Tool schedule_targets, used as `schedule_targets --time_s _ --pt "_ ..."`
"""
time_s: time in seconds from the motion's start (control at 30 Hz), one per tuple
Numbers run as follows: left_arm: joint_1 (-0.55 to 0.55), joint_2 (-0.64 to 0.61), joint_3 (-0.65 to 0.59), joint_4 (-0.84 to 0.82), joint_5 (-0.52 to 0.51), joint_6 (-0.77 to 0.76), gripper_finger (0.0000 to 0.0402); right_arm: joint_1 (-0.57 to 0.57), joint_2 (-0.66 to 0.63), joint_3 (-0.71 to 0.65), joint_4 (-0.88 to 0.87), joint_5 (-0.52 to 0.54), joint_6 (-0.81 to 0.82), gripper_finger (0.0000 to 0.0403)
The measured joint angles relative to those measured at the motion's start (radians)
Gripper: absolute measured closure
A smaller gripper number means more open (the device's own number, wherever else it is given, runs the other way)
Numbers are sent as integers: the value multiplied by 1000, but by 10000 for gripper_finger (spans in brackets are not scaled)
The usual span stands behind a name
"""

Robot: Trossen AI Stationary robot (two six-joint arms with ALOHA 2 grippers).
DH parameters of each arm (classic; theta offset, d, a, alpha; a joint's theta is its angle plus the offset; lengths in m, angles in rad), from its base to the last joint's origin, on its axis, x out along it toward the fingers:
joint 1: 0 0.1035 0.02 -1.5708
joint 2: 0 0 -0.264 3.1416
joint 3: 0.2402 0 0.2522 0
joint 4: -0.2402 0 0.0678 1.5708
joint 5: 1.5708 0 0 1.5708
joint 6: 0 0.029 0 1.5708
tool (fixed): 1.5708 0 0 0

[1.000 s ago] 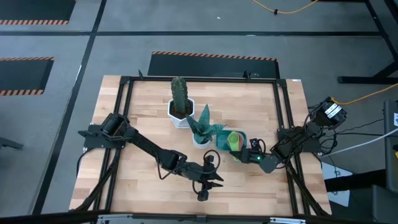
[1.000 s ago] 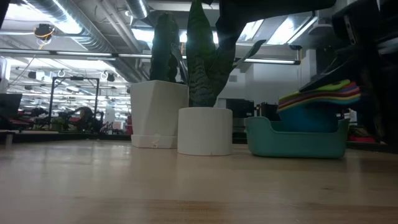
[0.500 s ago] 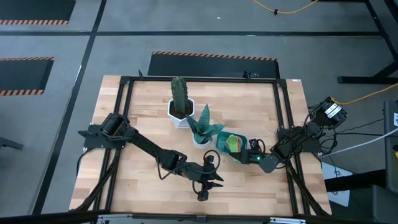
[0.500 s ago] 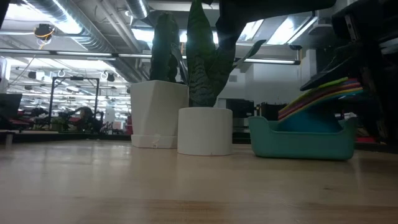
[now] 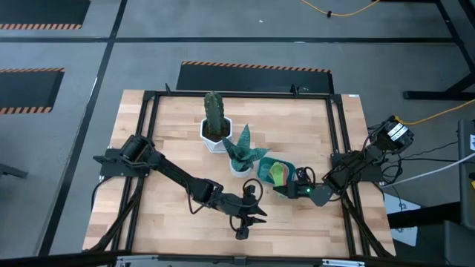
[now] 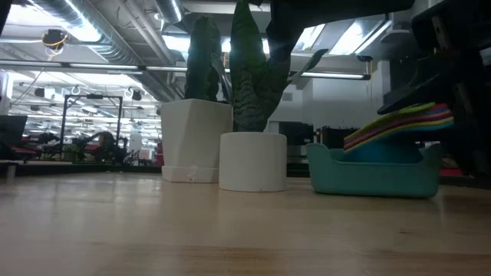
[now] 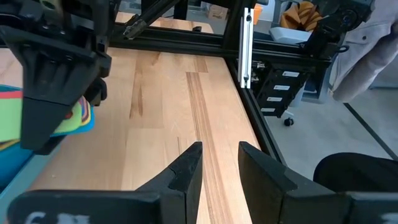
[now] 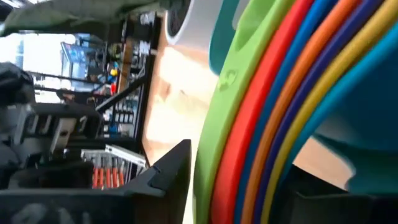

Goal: Nest measuring cups in basket
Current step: Put the nested measuring cups into the green bin

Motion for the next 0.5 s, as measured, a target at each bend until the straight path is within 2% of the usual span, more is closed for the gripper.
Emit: schedule_targets --time_s 0.17,0.5 --pt "0 0 0 0 0 0 305 0 0 0 1 -48 0 256" --pt "0 0 0 0 0 0 305 0 0 0 1 -50 0 256"
